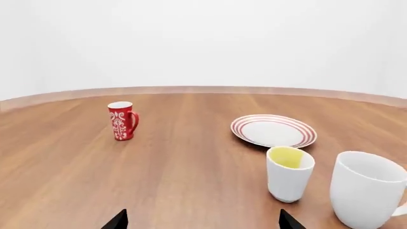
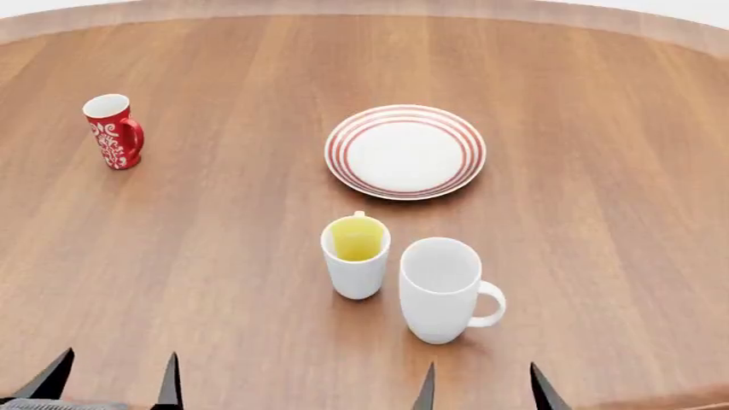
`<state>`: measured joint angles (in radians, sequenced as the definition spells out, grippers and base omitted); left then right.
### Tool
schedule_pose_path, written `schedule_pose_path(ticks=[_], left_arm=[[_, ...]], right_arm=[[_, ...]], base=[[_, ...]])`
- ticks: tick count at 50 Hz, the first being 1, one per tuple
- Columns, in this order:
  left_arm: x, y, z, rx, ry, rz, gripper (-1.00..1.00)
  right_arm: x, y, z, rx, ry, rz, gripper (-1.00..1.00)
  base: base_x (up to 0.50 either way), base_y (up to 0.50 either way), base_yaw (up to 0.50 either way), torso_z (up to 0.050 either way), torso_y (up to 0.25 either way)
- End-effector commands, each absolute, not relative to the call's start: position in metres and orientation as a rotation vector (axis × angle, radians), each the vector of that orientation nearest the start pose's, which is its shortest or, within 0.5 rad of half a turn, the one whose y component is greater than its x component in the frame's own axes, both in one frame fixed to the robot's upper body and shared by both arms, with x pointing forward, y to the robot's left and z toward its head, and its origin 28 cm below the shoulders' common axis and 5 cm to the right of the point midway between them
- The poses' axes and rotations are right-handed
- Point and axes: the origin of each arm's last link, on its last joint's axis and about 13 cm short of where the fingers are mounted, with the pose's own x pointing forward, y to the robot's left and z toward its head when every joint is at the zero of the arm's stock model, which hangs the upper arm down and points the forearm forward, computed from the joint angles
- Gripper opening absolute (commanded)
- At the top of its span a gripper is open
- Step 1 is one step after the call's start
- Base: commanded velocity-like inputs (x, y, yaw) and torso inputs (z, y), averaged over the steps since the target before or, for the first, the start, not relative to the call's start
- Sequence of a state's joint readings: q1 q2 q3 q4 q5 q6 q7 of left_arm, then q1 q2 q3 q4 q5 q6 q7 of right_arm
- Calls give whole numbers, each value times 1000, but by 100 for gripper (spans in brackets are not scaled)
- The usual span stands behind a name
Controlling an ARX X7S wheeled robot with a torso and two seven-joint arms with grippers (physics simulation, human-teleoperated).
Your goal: Pick up the red mug and put it on the plate
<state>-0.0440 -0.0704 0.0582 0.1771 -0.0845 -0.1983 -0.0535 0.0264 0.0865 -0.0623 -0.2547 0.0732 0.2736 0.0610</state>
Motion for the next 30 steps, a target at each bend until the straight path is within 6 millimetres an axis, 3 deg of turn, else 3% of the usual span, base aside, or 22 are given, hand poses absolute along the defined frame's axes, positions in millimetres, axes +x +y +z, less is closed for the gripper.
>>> schedule_pose_path(ticks=[1,5,13,23,30], left_arm=[[231,208,106,-24,-79,-48,100],[231,208,119,-21,-110,-42,100],[232,207,115,-22,-103,-49,100],[235,209,113,-12,-100,-39,100],[237,211,113,-14,-99,-26,100]], right_arm=[[218,-110,122,-22,-30,56,100],[218,-110,141,-48,-53,48,100],[220,-112,143,-55,-55,15,100],[229,-158,159,-85,-32,-332,100],[219,-168,171,-41,-62,-341,100]], base=[[0,0,0,0,0],[0,0,0,0,0],[0,0,0,0,0],[0,0,0,0,0],[0,0,0,0,0]])
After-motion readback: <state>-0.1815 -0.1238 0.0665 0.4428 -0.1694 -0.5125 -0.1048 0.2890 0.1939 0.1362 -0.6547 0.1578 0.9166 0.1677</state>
